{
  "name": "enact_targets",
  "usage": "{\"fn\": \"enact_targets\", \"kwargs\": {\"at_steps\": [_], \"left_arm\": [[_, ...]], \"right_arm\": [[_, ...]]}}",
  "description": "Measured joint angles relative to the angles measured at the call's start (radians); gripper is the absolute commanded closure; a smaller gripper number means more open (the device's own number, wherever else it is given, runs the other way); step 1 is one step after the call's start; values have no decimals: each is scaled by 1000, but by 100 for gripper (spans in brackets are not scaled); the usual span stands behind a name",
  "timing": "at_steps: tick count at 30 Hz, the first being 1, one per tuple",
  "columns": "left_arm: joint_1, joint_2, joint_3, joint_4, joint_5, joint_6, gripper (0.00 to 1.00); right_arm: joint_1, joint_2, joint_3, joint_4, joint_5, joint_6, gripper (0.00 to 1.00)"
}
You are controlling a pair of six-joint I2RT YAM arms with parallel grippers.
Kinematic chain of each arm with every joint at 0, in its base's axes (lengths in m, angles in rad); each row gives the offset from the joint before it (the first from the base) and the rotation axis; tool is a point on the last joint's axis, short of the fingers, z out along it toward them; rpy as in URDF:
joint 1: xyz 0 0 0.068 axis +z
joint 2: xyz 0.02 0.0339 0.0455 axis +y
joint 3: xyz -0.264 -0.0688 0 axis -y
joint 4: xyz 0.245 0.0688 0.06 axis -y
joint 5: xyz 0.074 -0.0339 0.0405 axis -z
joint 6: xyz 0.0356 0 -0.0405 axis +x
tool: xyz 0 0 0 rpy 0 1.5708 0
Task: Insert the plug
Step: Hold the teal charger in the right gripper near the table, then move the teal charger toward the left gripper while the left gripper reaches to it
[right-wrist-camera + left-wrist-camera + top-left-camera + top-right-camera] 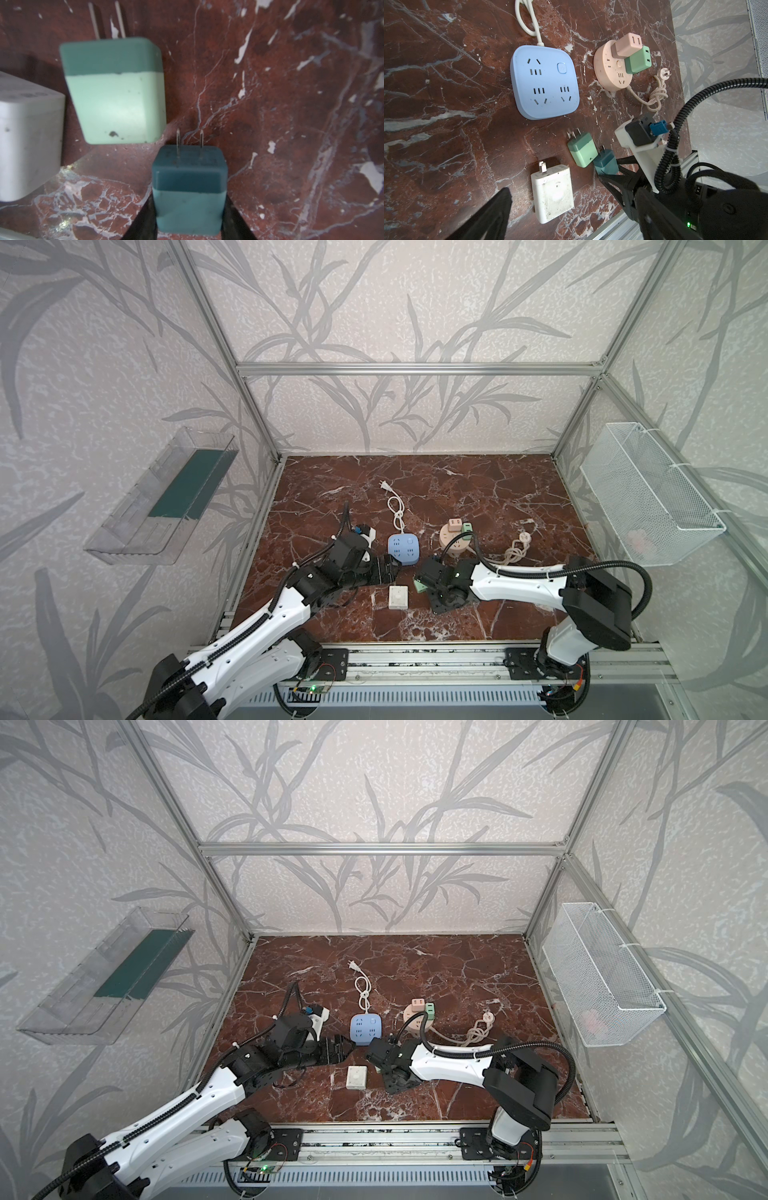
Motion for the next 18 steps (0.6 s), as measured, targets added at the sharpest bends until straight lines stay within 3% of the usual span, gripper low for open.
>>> {"fn": "enact_targets", "kwargs": {"at_steps": [11, 15, 18], "left_arm": [[0, 8, 0, 0, 0, 0, 9], [0, 8, 0, 0, 0, 0, 9], [0, 8, 0, 0, 0, 0, 9]], "right_arm": [[-13, 16, 18, -7, -16, -7, 59], [-19, 17, 19, -8, -26, -13, 74], [-22, 17, 20, -9, -34, -17, 100]]}}
